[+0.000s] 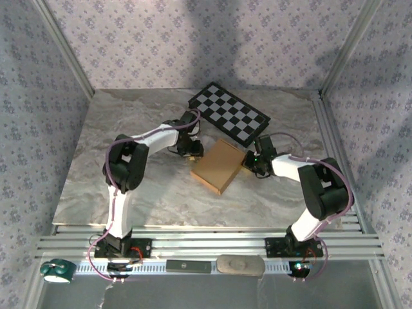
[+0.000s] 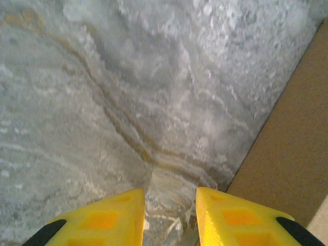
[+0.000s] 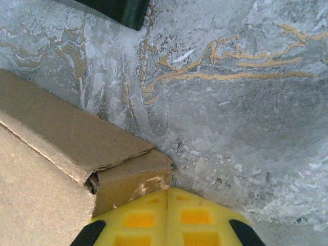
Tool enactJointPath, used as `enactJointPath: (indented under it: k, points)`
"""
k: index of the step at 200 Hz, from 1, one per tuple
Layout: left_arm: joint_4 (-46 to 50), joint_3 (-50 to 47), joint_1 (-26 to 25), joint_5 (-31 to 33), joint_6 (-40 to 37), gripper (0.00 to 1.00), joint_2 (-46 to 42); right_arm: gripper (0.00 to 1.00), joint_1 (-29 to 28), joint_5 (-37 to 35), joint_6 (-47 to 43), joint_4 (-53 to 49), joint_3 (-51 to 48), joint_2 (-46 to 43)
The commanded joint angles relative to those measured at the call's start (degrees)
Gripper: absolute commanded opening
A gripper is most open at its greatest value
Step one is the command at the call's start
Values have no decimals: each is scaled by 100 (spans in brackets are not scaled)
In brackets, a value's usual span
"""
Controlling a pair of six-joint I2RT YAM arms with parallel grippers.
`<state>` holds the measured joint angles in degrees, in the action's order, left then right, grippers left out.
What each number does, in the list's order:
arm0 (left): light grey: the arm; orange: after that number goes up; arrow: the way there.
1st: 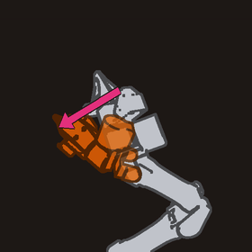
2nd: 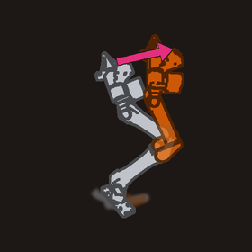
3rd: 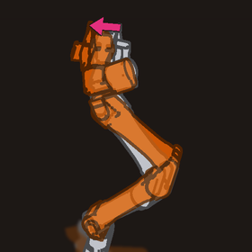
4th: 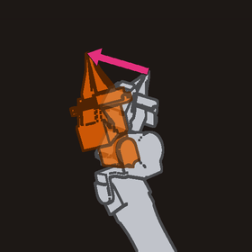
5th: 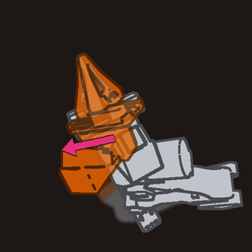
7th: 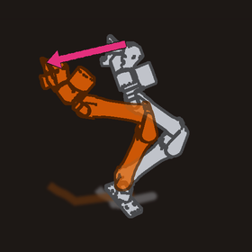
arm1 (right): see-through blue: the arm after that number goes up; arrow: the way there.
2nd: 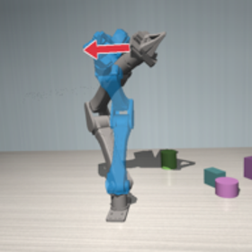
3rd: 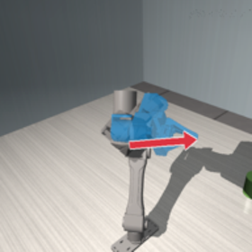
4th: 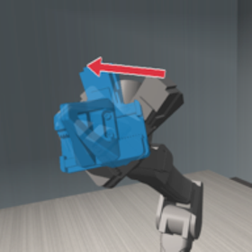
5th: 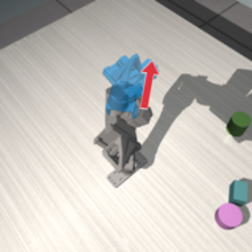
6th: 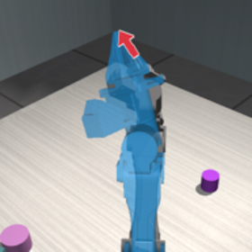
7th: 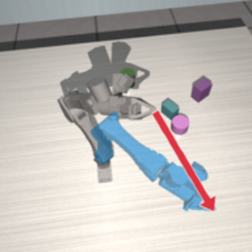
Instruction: Fold the paper box
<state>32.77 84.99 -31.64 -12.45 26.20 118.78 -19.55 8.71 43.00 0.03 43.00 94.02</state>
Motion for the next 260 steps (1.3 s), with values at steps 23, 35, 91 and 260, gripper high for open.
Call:
enactJointPath:
  k: [23, 35, 91, 260]
  points:
    - [-173, -317, -166, -144, 164, 32, -532, 6, -113, 103, -291, -203, 4, -265]
    - [-170, -385, -158, -136, 191, 32, -618, 6, -116, -149, -239, -520, -128, -576]
    - [-285, -649, -178, -239, 270, 32, -801, 7, -879, -273, 489, -589, -1335, -1917]
    - [-541, -1326, -505, 68, 457, 32, -989, 5, -2101, -192, 1110, 64, -1736, -1983]
